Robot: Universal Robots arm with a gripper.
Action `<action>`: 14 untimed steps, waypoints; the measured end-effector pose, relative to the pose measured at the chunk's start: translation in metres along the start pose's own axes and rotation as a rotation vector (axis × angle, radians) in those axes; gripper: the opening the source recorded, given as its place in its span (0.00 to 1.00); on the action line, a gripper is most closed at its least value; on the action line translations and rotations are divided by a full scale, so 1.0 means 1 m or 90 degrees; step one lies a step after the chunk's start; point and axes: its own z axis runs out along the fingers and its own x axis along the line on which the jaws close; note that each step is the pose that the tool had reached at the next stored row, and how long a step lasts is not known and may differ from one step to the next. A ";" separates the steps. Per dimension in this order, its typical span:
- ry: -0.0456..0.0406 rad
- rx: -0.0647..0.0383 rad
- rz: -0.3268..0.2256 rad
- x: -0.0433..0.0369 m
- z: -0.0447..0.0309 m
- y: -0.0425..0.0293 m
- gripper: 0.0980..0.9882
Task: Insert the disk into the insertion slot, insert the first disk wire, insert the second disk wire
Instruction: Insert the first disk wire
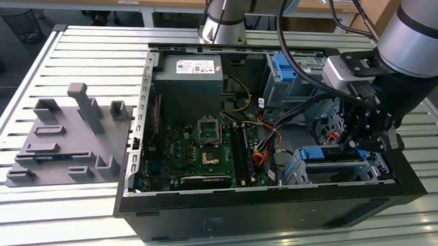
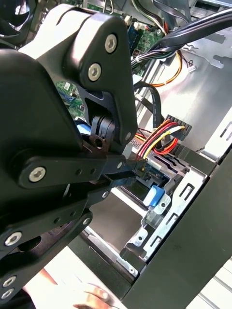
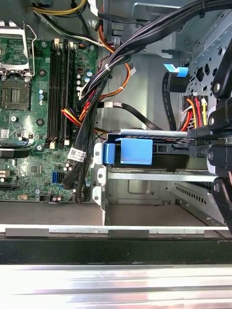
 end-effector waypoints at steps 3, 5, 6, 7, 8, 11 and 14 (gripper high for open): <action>0.0001 0.000 0.002 0.0000 -0.0001 0.0000 0.09; 0.0005 0.000 0.006 0.0001 -0.0002 0.0000 0.09; 0.0009 0.000 0.009 0.0002 -0.0003 0.0000 0.09; 0.0011 0.000 0.012 0.0004 -0.0003 0.0000 0.09; 0.0013 0.000 0.015 0.0005 -0.0003 0.0000 0.09; 0.0015 0.000 0.018 0.0006 -0.0001 0.0000 0.09; 0.0015 0.000 0.018 0.0006 0.0006 0.0000 0.09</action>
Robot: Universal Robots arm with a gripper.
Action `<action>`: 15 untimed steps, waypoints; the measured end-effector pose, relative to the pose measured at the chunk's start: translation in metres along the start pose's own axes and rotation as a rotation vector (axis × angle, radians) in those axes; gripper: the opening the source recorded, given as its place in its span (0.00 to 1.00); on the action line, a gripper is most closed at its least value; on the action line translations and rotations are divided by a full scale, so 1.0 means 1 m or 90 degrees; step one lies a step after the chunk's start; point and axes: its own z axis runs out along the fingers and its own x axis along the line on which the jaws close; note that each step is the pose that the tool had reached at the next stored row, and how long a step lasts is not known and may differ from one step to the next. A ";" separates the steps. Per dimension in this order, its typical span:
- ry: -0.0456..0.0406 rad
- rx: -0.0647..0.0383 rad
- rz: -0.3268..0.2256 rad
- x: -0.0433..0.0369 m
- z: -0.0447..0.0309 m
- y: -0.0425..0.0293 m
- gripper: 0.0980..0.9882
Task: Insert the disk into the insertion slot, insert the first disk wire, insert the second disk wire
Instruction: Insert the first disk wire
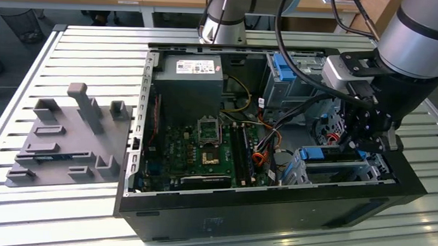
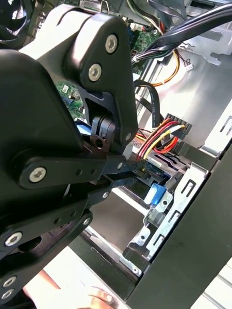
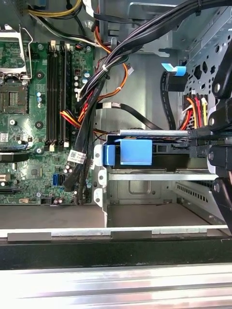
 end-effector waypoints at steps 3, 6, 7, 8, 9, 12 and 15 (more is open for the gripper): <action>0.0000 0.000 0.000 0.0000 0.0007 0.0000 0.09; 0.0000 0.000 0.001 0.0000 0.0016 0.0001 0.09; 0.0000 0.000 0.001 0.0000 0.0021 0.0002 0.09; 0.0000 0.000 0.001 0.0000 0.0026 0.0002 0.09; 0.0001 0.000 0.001 0.0000 0.0031 0.0002 0.09; 0.0002 0.000 0.001 0.0000 0.0037 0.0003 0.09; 0.0000 0.000 0.001 0.0000 0.0039 0.0003 0.09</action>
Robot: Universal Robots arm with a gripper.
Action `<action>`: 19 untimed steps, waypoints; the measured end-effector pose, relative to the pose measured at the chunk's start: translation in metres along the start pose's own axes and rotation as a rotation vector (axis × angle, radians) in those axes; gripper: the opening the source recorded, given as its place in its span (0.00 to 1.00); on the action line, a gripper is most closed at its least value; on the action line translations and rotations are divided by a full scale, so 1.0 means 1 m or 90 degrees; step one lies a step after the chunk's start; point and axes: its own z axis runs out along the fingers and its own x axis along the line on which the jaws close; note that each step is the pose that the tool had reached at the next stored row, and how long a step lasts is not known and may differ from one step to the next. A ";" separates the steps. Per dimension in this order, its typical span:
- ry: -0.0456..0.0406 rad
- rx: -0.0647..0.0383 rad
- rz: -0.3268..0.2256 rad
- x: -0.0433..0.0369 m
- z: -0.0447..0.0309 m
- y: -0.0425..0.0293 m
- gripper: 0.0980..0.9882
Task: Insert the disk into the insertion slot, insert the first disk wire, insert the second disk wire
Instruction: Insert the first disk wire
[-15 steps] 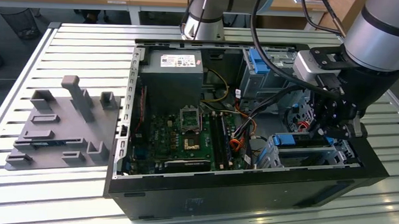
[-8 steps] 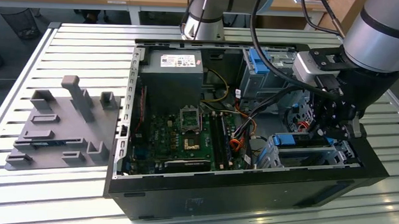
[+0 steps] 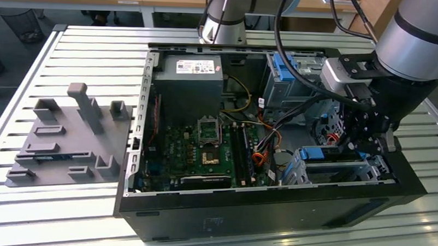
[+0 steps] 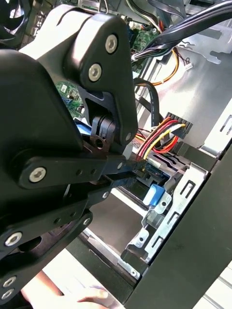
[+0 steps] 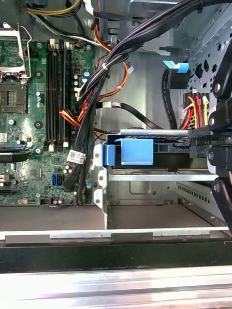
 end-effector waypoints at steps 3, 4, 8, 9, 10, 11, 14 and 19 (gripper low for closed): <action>-0.0004 -0.001 0.000 0.0000 0.0003 -0.0008 0.10; -0.0001 -0.001 0.000 0.0000 -0.0001 -0.0008 0.17; 0.0000 -0.001 0.000 0.0000 -0.0044 -0.0013 0.17; 0.0000 -0.001 0.000 0.0000 -0.0055 -0.0015 0.17; 0.0000 -0.002 0.000 0.0000 -0.0065 -0.0016 0.17; 0.0000 -0.002 0.000 0.0000 -0.0076 -0.0019 0.17; 0.0001 -0.004 0.001 0.0001 -0.0104 -0.0026 0.08; 0.0002 -0.006 0.001 0.0000 -0.0143 -0.0030 0.01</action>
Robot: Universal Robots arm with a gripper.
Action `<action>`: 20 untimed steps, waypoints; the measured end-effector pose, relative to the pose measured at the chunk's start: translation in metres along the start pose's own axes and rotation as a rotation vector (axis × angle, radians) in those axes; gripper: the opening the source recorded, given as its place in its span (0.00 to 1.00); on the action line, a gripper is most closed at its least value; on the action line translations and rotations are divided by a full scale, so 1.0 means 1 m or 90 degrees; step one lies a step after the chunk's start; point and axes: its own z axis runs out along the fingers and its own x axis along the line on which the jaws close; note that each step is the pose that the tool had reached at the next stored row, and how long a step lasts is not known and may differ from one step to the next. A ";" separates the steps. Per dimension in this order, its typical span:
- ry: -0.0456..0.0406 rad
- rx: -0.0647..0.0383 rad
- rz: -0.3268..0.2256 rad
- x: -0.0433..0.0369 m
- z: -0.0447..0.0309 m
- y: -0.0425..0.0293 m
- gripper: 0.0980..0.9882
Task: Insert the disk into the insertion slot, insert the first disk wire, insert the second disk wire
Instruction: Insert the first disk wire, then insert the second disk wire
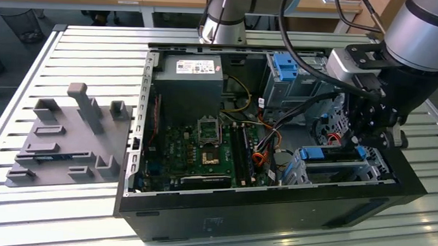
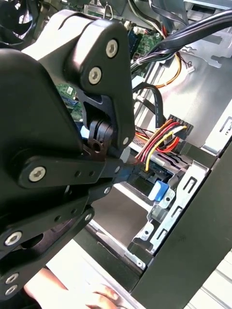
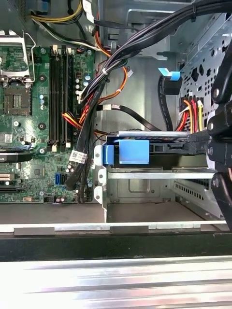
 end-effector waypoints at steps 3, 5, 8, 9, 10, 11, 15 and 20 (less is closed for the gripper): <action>0.0000 -0.001 0.000 0.0000 -0.0025 -0.0002 0.01; -0.0002 -0.001 0.000 0.0001 -0.0038 -0.0003 0.01; 0.0000 -0.001 0.000 0.0000 -0.0052 -0.0004 0.01; 0.0000 -0.001 0.000 0.0000 -0.0059 -0.0004 0.01; 0.0000 -0.001 0.000 0.0000 -0.0066 -0.0005 0.01; 0.0000 -0.001 0.000 0.0000 -0.0074 -0.0005 0.01; -0.0002 -0.001 0.000 0.0000 -0.0094 -0.0004 0.01; 0.0001 -0.001 0.000 0.0001 -0.0105 0.0039 0.01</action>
